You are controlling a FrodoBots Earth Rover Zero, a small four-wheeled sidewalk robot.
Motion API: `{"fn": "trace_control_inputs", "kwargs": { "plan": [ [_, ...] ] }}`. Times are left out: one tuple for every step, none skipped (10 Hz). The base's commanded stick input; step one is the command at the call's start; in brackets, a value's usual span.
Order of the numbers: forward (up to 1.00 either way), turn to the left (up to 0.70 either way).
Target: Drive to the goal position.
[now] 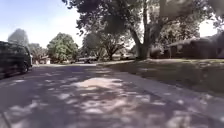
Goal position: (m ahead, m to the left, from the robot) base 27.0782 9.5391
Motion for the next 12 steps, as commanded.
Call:
{"fn": "trace_control_inputs", "kwargs": {
  "plan": [
    [0.69,0.03],
    [0.69,0.03],
    [0.69,0.03],
    [0.69,0.03],
    [0.69,0.03],
    [0.69,0.03],
    [0.69,0.03],
    [0.69,0.03],
    [0.69,0.03],
    [0.69,0.03],
    [0.69,0.03],
    [0.69,0.03]
  ]
}}
